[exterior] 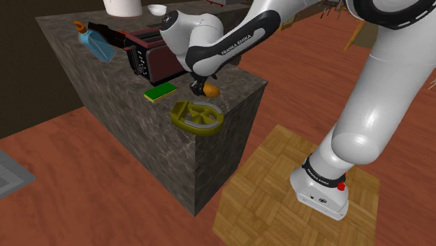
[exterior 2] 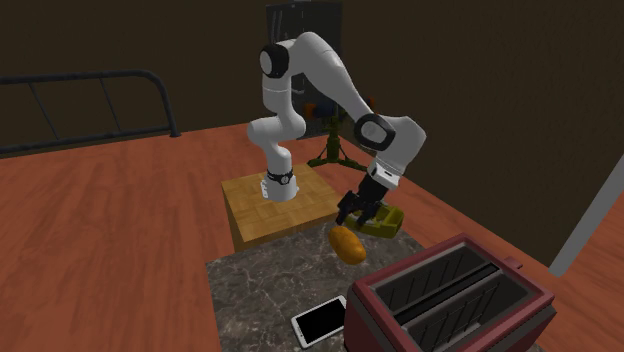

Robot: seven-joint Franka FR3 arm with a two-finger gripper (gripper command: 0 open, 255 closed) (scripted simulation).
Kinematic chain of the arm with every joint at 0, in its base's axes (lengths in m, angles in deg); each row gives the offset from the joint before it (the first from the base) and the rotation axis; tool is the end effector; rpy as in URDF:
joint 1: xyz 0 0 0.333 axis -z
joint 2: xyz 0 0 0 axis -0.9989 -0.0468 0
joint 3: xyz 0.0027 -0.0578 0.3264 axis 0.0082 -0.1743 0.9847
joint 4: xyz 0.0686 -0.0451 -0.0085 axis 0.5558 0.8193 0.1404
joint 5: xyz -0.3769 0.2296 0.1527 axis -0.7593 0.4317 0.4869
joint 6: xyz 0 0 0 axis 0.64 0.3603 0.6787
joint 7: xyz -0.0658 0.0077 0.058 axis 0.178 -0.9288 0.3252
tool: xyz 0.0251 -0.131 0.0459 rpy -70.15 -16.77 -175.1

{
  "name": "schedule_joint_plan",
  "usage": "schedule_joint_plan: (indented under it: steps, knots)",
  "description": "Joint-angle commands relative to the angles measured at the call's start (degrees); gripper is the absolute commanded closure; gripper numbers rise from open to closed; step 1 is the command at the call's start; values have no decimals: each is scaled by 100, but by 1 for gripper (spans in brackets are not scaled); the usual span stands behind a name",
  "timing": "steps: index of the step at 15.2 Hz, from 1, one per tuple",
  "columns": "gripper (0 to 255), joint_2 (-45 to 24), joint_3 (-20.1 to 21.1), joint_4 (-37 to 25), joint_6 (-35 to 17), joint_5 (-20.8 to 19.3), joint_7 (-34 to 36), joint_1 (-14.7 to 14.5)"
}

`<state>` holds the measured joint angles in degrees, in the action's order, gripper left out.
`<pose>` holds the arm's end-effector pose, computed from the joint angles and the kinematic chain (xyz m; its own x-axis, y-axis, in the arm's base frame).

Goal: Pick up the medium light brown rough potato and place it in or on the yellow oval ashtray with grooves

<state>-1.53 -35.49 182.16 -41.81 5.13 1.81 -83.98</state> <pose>0.6128 0.0969 0.2865 0.9945 0.0519 -0.0913 0.0929 -0.8403 0.5340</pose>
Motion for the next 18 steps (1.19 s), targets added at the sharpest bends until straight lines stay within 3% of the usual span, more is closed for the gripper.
schedule_joint_plan:
  steps: [1,7,14,15,18]
  knots:
    - [0,-140,-43,10,-91,-133,73,10]
    - [0,-269,-147,218,-437,-310,167,107]
    - [0,-269,-147,218,-437,-310,167,106]
    - [255,-269,-147,218,-437,-310,167,106]
    - [255,-270,-147,218,-437,-310,167,106]
